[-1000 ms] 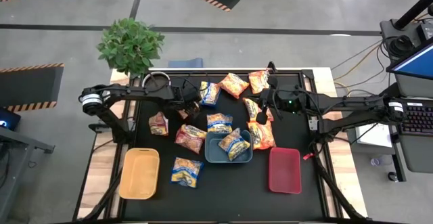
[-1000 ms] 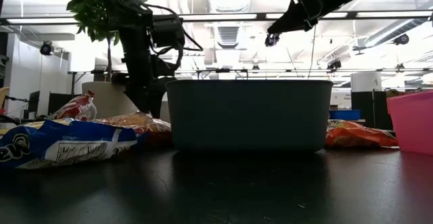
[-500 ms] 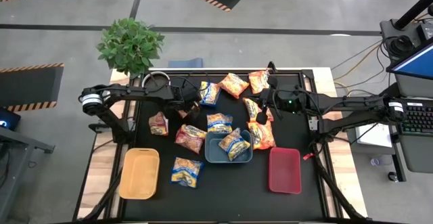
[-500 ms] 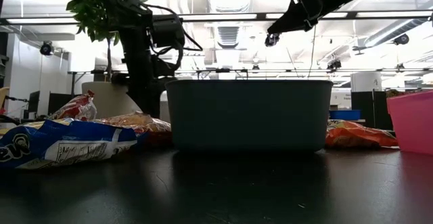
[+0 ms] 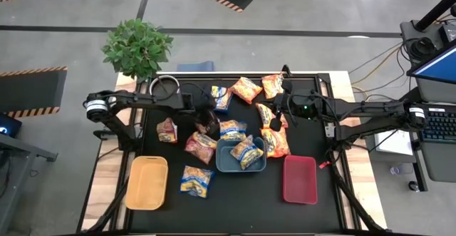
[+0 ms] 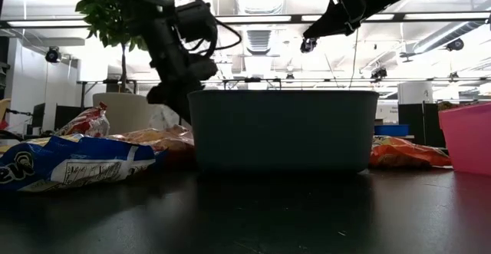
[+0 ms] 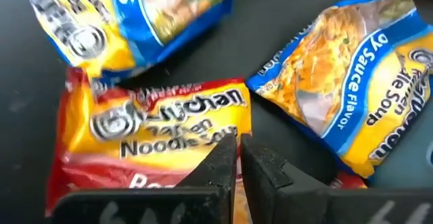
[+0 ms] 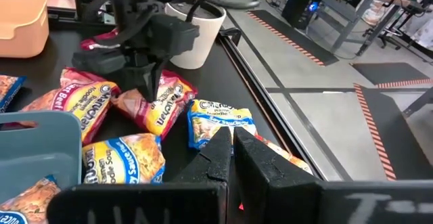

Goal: Sort Maruchan noodles
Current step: Put the top right red noodle pack into the yellow bin

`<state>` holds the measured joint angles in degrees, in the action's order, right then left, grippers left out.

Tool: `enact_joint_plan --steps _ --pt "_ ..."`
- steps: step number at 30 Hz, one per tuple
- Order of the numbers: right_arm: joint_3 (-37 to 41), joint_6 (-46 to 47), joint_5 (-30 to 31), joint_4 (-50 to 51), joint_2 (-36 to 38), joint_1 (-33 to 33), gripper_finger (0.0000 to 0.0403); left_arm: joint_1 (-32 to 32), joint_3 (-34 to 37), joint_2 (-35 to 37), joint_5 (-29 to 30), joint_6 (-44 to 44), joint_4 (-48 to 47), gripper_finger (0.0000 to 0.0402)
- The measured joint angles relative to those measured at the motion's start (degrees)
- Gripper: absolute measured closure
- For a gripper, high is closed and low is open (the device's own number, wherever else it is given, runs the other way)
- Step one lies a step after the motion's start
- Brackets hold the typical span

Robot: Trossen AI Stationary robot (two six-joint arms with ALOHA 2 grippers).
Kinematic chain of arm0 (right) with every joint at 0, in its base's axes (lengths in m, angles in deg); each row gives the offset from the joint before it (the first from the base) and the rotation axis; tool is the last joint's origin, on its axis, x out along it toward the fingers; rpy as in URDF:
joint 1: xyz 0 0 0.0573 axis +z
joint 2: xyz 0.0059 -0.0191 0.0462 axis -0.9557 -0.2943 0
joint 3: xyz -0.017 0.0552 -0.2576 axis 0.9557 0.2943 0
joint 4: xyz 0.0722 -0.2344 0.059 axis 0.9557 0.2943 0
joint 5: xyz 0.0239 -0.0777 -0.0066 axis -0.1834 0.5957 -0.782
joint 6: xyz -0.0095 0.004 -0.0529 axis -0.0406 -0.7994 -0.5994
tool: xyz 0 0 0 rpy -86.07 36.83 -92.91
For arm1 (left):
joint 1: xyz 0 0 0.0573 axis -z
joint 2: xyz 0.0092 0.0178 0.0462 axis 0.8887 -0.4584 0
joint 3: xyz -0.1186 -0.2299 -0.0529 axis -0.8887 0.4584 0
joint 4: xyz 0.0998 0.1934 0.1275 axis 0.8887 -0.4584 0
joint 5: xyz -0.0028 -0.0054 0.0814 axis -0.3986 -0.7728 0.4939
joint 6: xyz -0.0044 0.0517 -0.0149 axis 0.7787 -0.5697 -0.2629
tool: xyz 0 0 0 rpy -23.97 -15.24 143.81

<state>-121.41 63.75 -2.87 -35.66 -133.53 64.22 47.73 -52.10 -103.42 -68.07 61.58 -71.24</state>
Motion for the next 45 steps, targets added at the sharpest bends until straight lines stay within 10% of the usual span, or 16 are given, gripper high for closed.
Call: enact_joint_plan --steps 9,25,45 --pt "0.0 0.0 0.0 0.1 0.0 0.0 0.0394 -0.7 -3.8 1.8 -0.1 -4.6 -5.1 0.0356" --pt "0.0 -0.1 0.0 0.4 0.0 0.0 0.0394 -7.4 -4.2 -0.9 9.2 -1.4 -10.0 0.0155" --pt "0.0 0.0 0.0 1.6 0.0 0.0 0.0394 -7.7 -4.2 -4.5 8.7 -1.8 -9.2 0.0169"
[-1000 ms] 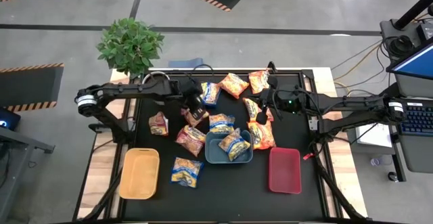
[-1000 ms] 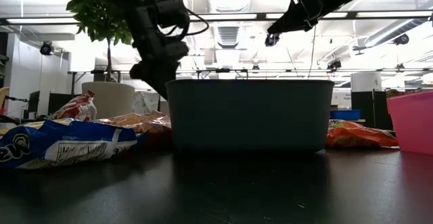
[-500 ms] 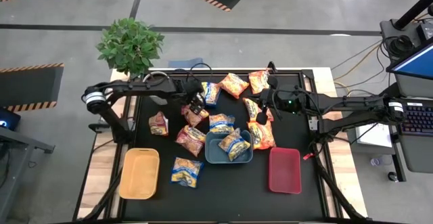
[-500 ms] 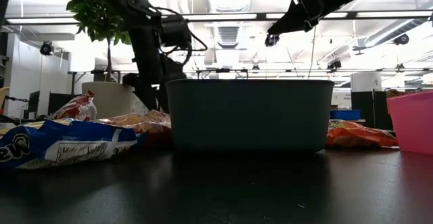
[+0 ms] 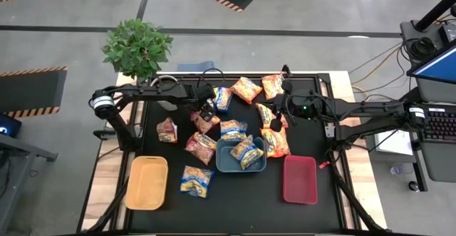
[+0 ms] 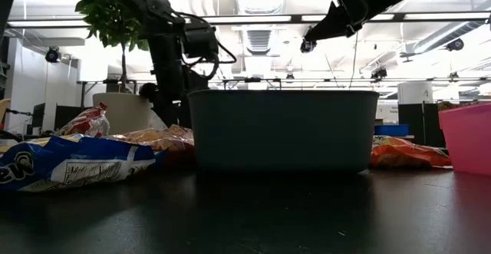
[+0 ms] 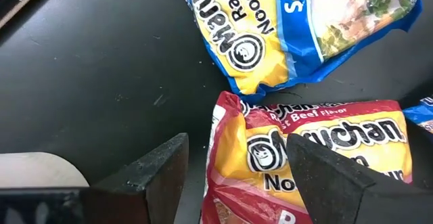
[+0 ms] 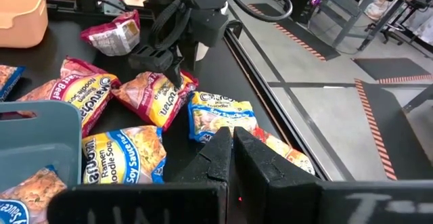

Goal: Sort Maruchan noodles
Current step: Put the top right red noodle pack into the yellow bin

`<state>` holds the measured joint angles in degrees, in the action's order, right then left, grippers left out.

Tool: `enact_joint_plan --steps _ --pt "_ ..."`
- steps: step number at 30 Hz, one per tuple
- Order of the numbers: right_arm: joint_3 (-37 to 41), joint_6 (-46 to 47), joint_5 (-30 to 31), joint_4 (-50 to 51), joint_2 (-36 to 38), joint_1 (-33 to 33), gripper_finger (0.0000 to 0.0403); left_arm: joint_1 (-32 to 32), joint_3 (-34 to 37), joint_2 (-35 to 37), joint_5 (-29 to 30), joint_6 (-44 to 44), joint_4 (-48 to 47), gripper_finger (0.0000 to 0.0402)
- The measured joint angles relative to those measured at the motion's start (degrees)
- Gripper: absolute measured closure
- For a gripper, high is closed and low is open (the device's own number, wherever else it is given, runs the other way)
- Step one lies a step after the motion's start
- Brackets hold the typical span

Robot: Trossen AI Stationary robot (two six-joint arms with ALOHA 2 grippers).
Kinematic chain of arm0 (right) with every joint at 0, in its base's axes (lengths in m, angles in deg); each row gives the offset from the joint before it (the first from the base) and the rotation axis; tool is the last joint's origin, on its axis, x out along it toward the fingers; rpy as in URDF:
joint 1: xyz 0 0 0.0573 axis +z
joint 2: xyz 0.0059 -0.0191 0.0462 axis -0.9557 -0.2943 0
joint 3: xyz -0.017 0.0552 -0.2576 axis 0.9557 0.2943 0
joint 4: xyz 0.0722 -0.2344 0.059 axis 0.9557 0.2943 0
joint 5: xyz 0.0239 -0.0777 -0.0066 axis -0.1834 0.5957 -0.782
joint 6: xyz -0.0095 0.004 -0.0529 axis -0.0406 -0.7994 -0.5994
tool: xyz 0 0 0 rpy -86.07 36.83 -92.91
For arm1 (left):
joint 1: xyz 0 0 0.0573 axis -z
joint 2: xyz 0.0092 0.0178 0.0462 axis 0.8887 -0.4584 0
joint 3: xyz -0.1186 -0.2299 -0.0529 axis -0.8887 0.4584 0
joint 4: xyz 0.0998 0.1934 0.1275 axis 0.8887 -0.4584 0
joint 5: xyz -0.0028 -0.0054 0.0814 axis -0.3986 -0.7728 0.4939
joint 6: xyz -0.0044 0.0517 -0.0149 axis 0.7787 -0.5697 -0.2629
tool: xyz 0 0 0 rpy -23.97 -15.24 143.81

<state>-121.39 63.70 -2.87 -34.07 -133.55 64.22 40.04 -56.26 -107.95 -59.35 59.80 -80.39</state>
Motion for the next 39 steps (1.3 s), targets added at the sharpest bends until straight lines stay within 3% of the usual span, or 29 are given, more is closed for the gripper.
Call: enact_joint_plan --steps 18,24,32,39 --pt "0.0 0.6 0.0 0.3 0.0 0.0 0.0394 0.4 2.5 -0.1 -0.9 1.2 2.3 0.0184" --pt "0.0 0.6 0.0 0.3 0.0 0.0 0.0394 0.7 3.3 -0.2 -2.8 1.5 3.6 0.0246" --pt "0.0 0.4 0.0 0.3 0.0 0.0 0.0394 2.2 3.3 0.1 -2.5 1.5 4.2 0.0389" --pt "0.0 0.4 0.0 0.3 0.0 0.0 0.0394 4.5 2.2 4.5 -1.8 -1.3 4.6 0.0400"
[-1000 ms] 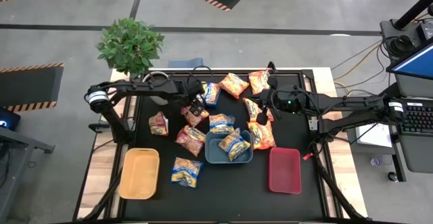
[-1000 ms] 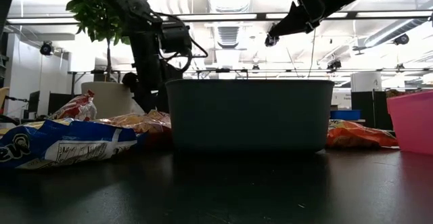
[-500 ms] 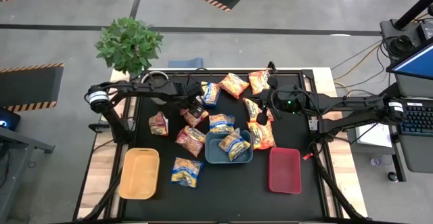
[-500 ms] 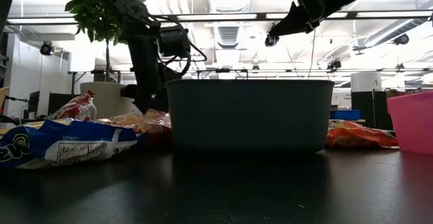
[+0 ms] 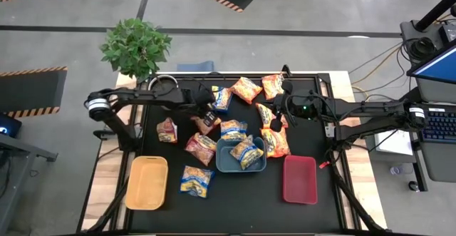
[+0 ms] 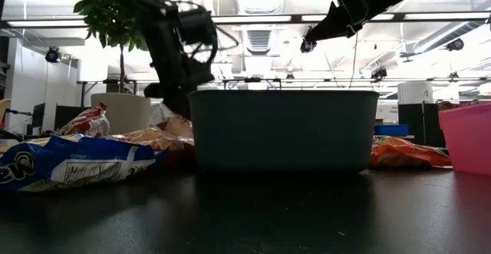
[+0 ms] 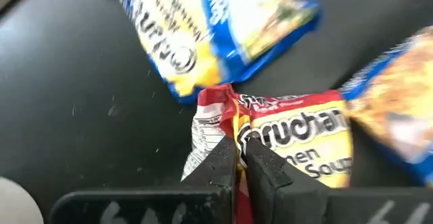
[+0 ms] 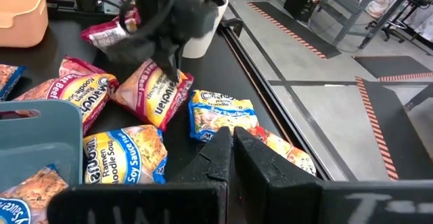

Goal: Sort Maruchan noodles
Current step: Put the top right red noodle pack into the yellow bin

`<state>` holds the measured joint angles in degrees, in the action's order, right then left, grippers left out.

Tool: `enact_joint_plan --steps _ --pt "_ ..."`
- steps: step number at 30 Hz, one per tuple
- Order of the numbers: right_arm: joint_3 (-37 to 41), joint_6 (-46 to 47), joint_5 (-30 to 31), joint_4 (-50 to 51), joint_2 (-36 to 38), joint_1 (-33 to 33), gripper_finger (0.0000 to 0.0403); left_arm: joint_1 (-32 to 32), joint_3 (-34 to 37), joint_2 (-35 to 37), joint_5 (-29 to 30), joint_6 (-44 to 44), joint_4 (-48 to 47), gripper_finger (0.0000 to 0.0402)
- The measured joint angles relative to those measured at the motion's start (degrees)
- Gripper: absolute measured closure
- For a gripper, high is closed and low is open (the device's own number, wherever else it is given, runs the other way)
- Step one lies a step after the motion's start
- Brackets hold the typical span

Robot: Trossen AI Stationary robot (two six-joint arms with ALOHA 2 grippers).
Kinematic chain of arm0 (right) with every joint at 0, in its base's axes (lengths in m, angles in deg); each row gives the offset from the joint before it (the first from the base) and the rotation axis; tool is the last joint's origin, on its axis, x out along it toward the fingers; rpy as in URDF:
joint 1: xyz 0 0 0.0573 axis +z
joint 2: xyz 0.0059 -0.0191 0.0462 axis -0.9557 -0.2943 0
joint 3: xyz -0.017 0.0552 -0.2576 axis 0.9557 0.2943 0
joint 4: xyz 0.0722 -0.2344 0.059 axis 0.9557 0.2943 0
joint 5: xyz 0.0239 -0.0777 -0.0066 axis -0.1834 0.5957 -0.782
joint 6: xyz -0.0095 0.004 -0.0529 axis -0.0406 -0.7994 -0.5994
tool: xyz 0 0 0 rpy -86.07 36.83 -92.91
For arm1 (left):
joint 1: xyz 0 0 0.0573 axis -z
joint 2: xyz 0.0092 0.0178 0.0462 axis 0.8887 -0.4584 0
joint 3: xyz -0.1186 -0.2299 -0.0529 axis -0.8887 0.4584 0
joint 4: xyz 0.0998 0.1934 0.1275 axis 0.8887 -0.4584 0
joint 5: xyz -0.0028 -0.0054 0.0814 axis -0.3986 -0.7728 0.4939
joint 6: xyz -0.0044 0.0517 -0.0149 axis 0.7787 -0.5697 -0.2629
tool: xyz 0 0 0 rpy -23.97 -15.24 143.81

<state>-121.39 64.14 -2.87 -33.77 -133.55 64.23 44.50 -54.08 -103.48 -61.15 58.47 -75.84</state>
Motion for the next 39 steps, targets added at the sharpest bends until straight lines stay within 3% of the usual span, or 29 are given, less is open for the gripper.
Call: enact_joint_plan --steps 11,17,23,29,39 --pt "0.0 0.0 0.0 0.0 0.0 0.0 0.0394 9.6 -0.2 12.5 -0.6 -17.8 -0.2 0.0401" --pt "0.0 0.0 0.0 0.0 0.0 0.0 0.0394 16.0 -1.3 20.6 0.1 -18.5 -0.6 0.0402" --pt "0.0 0.0 0.0 0.0 0.0 0.0 0.0394 22.9 -7.0 27.4 0.3 -16.1 -4.3 0.0401" --pt "0.0 -0.3 0.0 -0.1 0.0 0.0 0.0394 30.6 -14.8 27.9 8.8 -12.3 -13.8 0.0401" --pt "0.0 -0.3 0.0 -0.1 0.0 0.0 0.0394 32.4 -13.8 23.4 8.9 -10.0 -15.6 0.0401"
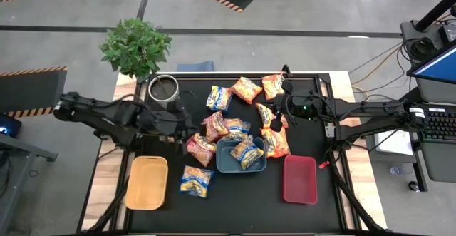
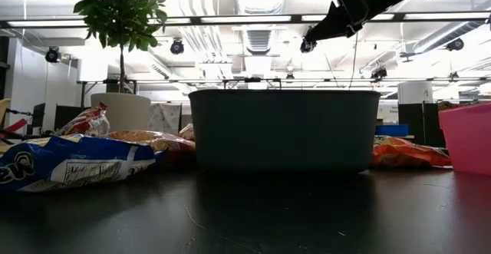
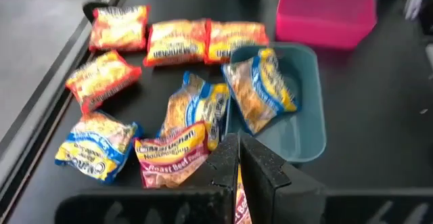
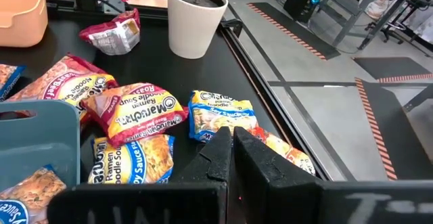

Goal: Sort Maruchan noodles
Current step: Put the top right red noodle pack into the yellow bin

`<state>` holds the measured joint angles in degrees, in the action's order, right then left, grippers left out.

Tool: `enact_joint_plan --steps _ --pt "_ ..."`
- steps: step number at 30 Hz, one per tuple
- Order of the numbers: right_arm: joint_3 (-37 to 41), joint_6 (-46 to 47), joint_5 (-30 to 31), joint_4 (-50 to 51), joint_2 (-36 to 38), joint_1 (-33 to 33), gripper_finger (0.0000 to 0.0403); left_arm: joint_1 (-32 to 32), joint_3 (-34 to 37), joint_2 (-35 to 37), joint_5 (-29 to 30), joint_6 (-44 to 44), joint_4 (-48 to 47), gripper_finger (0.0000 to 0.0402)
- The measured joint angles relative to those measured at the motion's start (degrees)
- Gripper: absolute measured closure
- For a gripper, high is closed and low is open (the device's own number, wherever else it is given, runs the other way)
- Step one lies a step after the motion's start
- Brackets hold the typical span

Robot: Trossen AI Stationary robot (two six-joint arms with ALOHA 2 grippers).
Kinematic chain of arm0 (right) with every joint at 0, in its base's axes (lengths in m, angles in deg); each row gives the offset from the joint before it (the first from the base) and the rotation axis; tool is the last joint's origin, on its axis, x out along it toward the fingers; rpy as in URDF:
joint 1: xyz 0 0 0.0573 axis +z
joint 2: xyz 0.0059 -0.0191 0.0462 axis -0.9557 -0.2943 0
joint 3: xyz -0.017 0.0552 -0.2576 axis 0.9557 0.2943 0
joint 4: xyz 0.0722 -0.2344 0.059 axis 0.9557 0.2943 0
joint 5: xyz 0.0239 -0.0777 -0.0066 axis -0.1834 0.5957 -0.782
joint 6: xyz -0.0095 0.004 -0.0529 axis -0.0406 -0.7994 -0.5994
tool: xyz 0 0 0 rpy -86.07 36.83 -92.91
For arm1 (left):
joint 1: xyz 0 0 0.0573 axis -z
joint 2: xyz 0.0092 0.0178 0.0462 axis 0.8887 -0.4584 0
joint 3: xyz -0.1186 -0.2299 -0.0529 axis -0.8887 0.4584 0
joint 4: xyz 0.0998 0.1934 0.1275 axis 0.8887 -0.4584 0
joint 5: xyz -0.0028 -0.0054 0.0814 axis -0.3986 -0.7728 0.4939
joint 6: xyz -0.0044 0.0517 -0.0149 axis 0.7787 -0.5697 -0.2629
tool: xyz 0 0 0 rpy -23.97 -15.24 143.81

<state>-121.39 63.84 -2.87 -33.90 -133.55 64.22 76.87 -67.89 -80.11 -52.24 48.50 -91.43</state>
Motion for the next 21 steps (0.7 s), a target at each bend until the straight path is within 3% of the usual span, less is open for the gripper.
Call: enact_joint_plan --steps 4,8,13,21 --pt "0.0 -0.1 0.0 0.0 0.0 0.0 0.0394 -0.9 2.0 -2.6 -0.6 1.5 1.8 0.0398" --pt "0.0 -0.1 0.0 0.0 0.0 0.0 0.0394 -4.2 3.6 -4.2 -4.4 4.5 1.7 0.0367" --pt "0.0 -0.1 0.0 0.0 0.0 0.0 0.0394 -8.3 6.8 -5.2 -4.7 4.1 3.7 0.0284" --pt "0.0 -0.1 0.0 0.0 0.0 0.0 0.0394 -14.7 18.3 -5.3 -4.4 -3.5 16.7 0.0152"
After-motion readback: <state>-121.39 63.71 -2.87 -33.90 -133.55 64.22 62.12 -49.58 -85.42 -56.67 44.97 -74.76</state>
